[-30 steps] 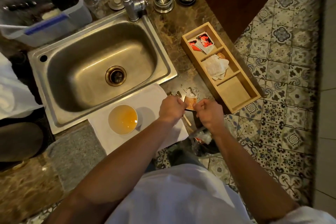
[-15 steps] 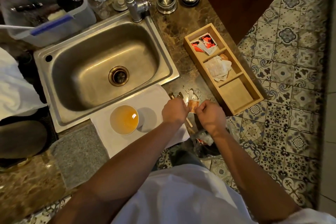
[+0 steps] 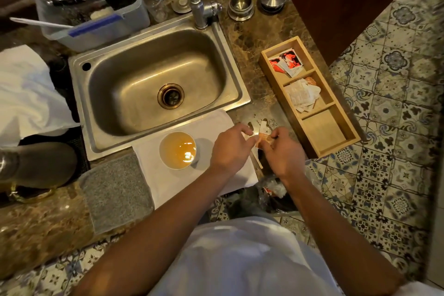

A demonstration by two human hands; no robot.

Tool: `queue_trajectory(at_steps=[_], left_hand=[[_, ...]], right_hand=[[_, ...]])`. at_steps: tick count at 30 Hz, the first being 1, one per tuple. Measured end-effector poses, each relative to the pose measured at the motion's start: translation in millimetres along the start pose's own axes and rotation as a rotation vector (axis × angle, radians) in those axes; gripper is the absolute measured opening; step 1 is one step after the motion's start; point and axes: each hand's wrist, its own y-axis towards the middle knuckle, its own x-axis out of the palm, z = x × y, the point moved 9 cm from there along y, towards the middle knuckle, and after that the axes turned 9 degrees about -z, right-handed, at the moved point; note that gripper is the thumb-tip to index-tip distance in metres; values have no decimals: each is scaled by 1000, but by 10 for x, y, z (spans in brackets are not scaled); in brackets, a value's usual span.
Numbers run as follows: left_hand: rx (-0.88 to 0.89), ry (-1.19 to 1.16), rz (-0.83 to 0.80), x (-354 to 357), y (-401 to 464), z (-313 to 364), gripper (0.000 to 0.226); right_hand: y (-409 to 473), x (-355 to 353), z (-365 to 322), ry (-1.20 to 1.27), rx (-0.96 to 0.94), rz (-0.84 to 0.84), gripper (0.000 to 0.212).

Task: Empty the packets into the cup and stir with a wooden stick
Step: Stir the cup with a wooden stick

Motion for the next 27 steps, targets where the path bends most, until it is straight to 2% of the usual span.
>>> queue_trajectory(at_steps=[3, 7, 14, 16, 19, 22, 27], left_hand=[[-20, -99, 98, -417, -303, -58, 18], [-41, -340, 208, -891, -749, -303, 16], [-145, -208, 503, -1538, -1232, -1019, 23], [-181, -88, 506, -1578, -1252, -1161, 23], [-226, 100, 402, -1522, -1187, -1233, 26], [-240, 93, 336, -1457, -1120, -1287, 32], [-205, -10, 318, -1422, -1049, -1295, 28]], right_hand=[[28, 99, -172, -27, -40, -53, 26], [92, 254, -309, -140, -40, -142, 25], [123, 365, -432, -275, -71, -188, 20], [132, 365, -450, -292, -81, -185, 21], [131, 362, -455, -311, -95, -175, 21], [126, 361, -457, -283, -113, -160, 19], [87, 336, -482, -262, -76, -146, 19]])
